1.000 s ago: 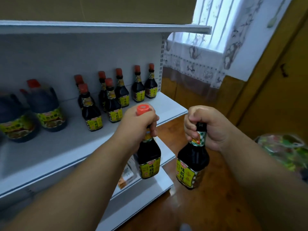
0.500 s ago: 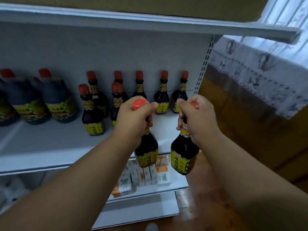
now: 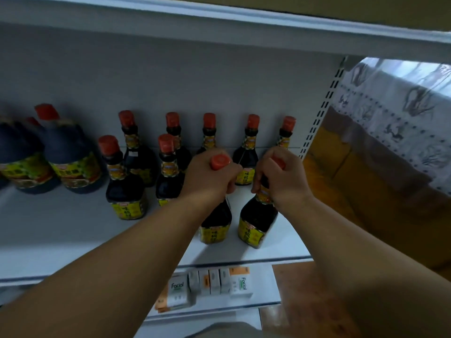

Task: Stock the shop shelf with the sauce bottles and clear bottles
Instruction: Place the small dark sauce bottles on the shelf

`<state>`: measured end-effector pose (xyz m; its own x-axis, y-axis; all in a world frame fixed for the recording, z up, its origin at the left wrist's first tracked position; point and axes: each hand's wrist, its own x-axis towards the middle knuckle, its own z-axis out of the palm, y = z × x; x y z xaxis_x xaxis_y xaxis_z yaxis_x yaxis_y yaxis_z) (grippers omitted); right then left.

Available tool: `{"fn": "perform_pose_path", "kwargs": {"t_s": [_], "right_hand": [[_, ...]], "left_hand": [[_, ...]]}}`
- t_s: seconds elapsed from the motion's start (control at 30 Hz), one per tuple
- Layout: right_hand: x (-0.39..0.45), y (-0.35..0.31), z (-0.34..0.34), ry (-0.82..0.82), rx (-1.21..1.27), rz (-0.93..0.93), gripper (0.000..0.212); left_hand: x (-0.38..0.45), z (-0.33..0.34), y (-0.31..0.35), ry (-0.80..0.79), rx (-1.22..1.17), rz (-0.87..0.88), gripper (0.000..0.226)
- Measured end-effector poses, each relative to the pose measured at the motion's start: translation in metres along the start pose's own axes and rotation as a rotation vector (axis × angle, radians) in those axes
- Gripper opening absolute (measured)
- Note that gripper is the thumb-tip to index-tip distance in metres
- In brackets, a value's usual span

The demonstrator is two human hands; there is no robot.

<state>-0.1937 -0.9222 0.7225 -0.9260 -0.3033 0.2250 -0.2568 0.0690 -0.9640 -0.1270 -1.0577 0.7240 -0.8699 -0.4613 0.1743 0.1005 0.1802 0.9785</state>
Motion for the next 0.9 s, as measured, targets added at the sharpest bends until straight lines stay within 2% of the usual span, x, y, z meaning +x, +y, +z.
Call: {"fn": "perform_pose_path", "kwargs": {"t_s": [0.2,0.27,0.37,0.43,0.53,0.6,0.77,0.9], "right_hand": [[0.015,0.005,-0.007,-0.07,-0.085,0.043,0.013],[0.014,0.007,-0.013,-0.075,-0.242,0.073,0.027],[0.001,0.02,-0.022,-0.09,-0.441,0.108,0.049],[-0.013,0.034,-0.024,-0.081,-0.581,0.065,0.059],[-0.029,0.049,-0.024,-0.092,-0.595,0.081,0.051],[-0.03,0.05,-0.024,-0.115,-0.564,0.072,0.045],[-0.008,0.042,-0.024,-0.277,-0.677,0.123,0.044],[0.009,0.039,-0.025,-0.376,-0.673,0.12,0.048]], "left_hand": [[0.01,-0.006,-0.014,-0.033,-0.036,0.015,0.025],[0.011,-0.009,-0.013,-0.062,0.002,0.02,0.023],[0.006,-0.013,-0.018,-0.09,0.18,-0.021,0.015],[-0.011,-0.015,-0.027,-0.07,0.215,-0.091,0.025],[-0.044,-0.02,-0.055,0.079,0.326,-0.054,0.056],[-0.055,-0.022,-0.074,0.102,0.478,0.029,0.066],[-0.045,-0.015,-0.079,0.057,0.632,0.048,0.069],[-0.021,0.0,-0.073,-0.001,0.632,-0.071,0.07]]}}
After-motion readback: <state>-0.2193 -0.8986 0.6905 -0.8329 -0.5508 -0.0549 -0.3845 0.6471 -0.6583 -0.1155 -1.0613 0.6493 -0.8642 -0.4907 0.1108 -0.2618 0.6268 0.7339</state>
